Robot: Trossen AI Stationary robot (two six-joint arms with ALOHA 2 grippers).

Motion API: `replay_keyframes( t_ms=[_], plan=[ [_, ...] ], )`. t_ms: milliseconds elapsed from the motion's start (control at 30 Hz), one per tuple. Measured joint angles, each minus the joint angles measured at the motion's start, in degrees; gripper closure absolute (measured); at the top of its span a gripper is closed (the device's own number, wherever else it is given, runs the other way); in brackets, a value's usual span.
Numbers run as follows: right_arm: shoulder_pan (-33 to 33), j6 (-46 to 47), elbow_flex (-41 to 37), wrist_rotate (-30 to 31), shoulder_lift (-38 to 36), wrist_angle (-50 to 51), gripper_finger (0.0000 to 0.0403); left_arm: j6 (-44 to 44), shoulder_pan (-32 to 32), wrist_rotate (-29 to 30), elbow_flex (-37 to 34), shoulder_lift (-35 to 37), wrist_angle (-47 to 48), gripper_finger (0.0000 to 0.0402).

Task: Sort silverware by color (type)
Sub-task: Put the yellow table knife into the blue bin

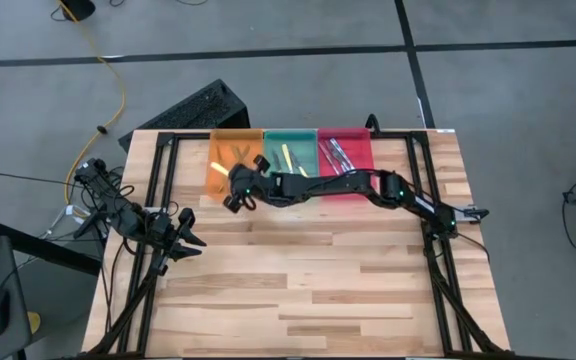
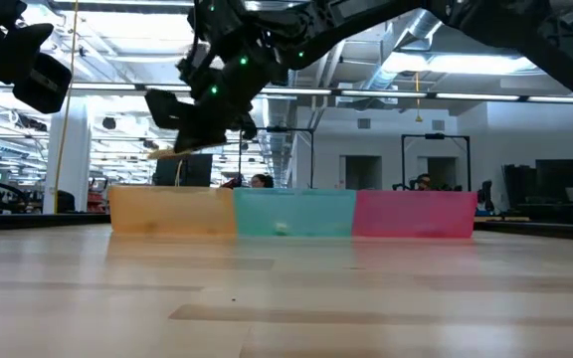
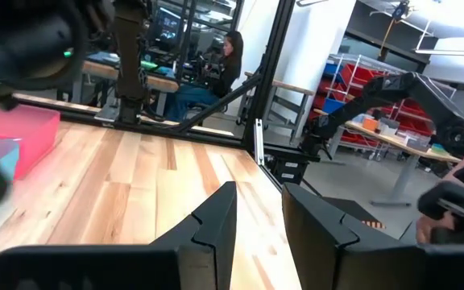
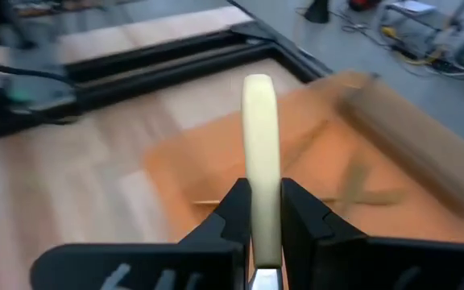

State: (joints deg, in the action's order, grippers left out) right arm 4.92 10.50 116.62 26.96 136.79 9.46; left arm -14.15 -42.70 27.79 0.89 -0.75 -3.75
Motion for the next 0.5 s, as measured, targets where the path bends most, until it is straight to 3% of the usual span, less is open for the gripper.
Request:
replay_keyframes(
  t_ms=[133,367,500],
  plan=[
    [1.5,0.8,0.0,3.7,0.0,0.3,0.0350,0.0,0.0,0.0,0.0,0.0,0.0,0.0312],
    [4.0,16.1,0.0,12.2,0.0,7.7,0.0347,0.0,0.0,0.0,0.0,0.0,0.0,0.0312],
    [4.5,16.5,0.0,17.2,0.0,9.2,0.0346,0.0,0.0,0.0,0.0,0.0,0.0,0.0312]
  ],
)
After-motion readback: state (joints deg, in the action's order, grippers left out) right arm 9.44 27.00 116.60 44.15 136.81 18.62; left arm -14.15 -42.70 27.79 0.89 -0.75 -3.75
